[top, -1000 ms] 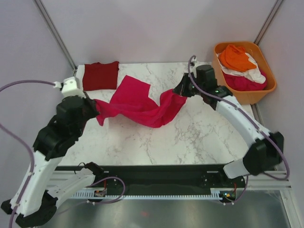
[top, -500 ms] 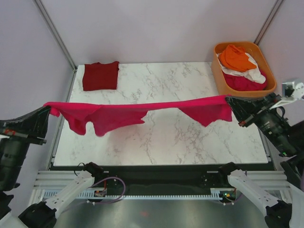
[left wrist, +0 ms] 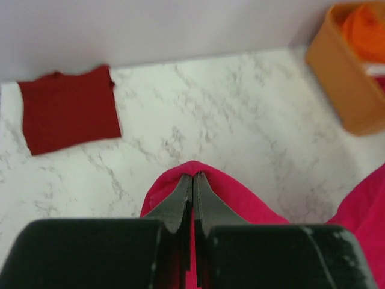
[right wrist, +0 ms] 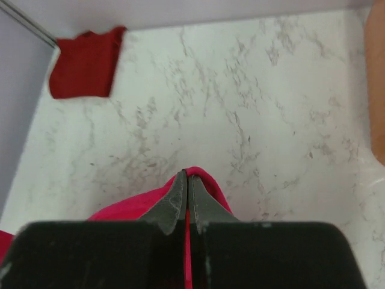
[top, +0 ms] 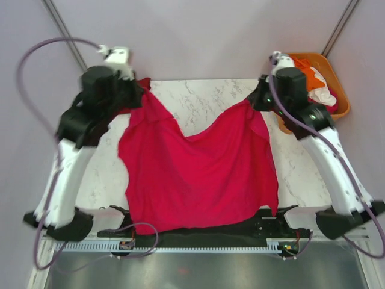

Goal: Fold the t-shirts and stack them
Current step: Flatten the tshirt out

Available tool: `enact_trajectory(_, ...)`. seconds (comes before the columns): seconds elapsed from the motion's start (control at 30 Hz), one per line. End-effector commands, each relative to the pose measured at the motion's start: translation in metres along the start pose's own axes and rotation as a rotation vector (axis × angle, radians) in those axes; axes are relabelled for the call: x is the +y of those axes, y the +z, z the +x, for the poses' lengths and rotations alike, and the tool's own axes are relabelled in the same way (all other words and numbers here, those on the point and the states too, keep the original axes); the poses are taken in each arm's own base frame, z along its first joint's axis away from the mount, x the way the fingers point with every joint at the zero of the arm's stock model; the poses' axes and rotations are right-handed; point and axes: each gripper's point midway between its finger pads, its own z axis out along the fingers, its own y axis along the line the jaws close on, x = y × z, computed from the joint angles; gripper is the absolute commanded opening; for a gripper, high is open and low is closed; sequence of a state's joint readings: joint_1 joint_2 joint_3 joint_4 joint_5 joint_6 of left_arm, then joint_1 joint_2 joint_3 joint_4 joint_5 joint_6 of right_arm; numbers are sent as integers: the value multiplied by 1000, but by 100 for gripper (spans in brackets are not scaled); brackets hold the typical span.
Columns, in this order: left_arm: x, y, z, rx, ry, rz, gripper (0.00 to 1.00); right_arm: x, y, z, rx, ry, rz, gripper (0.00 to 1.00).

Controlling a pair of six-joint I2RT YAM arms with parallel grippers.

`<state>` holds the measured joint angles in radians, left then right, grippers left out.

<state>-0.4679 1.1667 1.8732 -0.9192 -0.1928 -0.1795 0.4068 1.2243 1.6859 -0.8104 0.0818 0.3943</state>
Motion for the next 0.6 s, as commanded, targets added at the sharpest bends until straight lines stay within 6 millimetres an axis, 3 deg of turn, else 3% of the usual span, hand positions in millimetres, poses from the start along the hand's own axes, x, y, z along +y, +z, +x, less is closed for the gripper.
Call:
enact_trajectory(0.0, 9, 100, 65, 234, 83, 11, 2, -29, 73, 30, 82, 27, 130, 0)
enact_trajectory(0.03, 14, 120, 75, 263, 65, 20, 2, -37, 91, 38, 105, 41, 147, 0)
enact_trajectory(0.07, 34, 162, 103, 350, 38, -8, 2, -53, 127, 51, 131, 64, 184, 0)
enact_trajectory(0.13, 45, 210, 127, 415, 19, 29, 3, -72, 166, 64, 173, 85, 223, 0)
enact_trajectory(0.17, 63, 259, 143, 452, 7, 26, 16, -90, 205, 75, 211, 92, 258, 0)
enact_trajectory(0.2, 74, 286, 163, 502, -13, 15, 45, -99, 225, 80, 235, 99, 272, 7)
enact_trajectory(0.23, 78, 309, 115, 377, -30, 20, 86, -115, 243, 81, 238, 106, 332, 83)
enact_trajectory(0.27, 109, 343, 158, 449, -158, -29, 99, -133, 277, 85, 260, 114, 365, 98)
enact_trajectory(0.3, 117, 354, 156, 417, -252, -11, 100, -144, 288, 83, 265, 128, 407, 98)
enact_trajectory(0.33, 122, 356, 157, 417, -321, -2, 100, -142, 290, 52, 219, 131, 415, 98)
enact_trajectory(0.37, 124, 359, 160, 422, -347, 1, 100, -152, 305, 67, 255, 129, 427, 98)
enact_trajectory(0.4, 123, 355, 153, 407, -316, -22, 100, -151, 305, 58, 242, 119, 421, 98)
enact_trajectory(0.47, 112, 348, 148, 403, -226, -25, 100, -143, 294, 39, 194, 108, 401, 98)
enact_trajectory(0.5, 112, 335, 125, 359, -202, -46, 100, -143, 288, 34, 180, 96, 398, 98)
enact_trajectory(0.53, 115, 328, 125, 365, -196, -70, 100, -141, 284, 27, 151, 81, 391, 98)
enact_trajectory(0.57, 118, 321, 118, 354, -183, -93, 100, -143, 272, 34, 170, 71, 398, 98)
